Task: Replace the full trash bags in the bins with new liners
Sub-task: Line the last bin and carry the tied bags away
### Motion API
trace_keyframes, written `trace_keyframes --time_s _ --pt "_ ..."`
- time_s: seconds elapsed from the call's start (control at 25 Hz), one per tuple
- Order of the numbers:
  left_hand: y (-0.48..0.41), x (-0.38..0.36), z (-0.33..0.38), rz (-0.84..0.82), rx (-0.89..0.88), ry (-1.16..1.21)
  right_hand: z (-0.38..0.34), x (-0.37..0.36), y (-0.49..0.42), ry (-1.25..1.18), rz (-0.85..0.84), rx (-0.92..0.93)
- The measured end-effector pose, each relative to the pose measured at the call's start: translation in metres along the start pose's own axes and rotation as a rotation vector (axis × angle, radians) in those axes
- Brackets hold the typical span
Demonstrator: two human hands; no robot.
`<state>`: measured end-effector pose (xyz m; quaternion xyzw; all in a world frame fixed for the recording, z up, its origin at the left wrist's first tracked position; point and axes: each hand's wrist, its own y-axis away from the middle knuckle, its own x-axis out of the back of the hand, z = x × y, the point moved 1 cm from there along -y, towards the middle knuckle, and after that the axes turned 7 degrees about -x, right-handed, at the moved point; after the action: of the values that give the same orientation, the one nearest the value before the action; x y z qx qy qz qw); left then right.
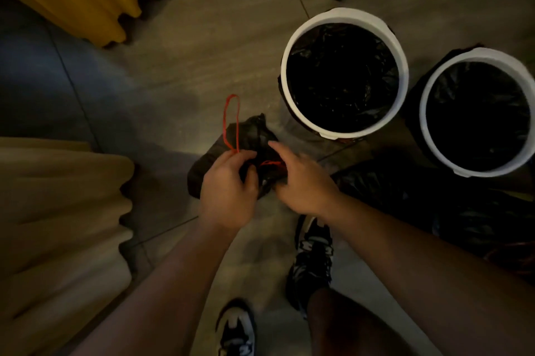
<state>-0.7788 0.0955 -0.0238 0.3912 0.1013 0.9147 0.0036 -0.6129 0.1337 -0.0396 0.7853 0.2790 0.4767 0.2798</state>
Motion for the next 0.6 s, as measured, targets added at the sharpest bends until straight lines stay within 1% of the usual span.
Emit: trace_keyframes --time_s 0.08,0.16,0.24,0.32,0.4,0.44,0.52,0.56,0.6 --pt "0.005 0.006 0.005 -0.02 -0.009 0.014 -0.001 -0.003 -0.009 0.08 -0.023 -0.071" --pt "0.009 0.014 0.007 0.006 0.027 0.07 0.004 -0.003 -0.005 0.147 -0.006 -0.108" --pt "0.012 0.026 0.007 0.074 0.183 0.243 0.012 0.0 0.009 0.15 0.063 -0.098" --pt "0.012 0.038 0.006 0.139 0.365 0.461 0.02 0.005 0.027 0.05 0.119 -0.071" --pt "0.016 0.048 0.01 0.159 0.442 0.591 0.028 0.011 0.046 -0.052 0.119 -0.066" --pt "0.019 0.051 0.015 0.157 0.47 0.627 0.029 0.013 0.054 -0.059 0.108 -0.071" --pt "0.025 0.055 0.024 0.15 0.54 0.641 0.029 0.018 0.067 -0.002 0.112 -0.082" --pt "0.028 0.06 0.028 0.121 0.555 0.574 0.026 0.023 0.072 0.014 0.118 -0.092" --pt "0.03 0.066 0.029 0.057 0.545 0.44 0.023 0.027 0.077 -0.001 0.123 -0.104"
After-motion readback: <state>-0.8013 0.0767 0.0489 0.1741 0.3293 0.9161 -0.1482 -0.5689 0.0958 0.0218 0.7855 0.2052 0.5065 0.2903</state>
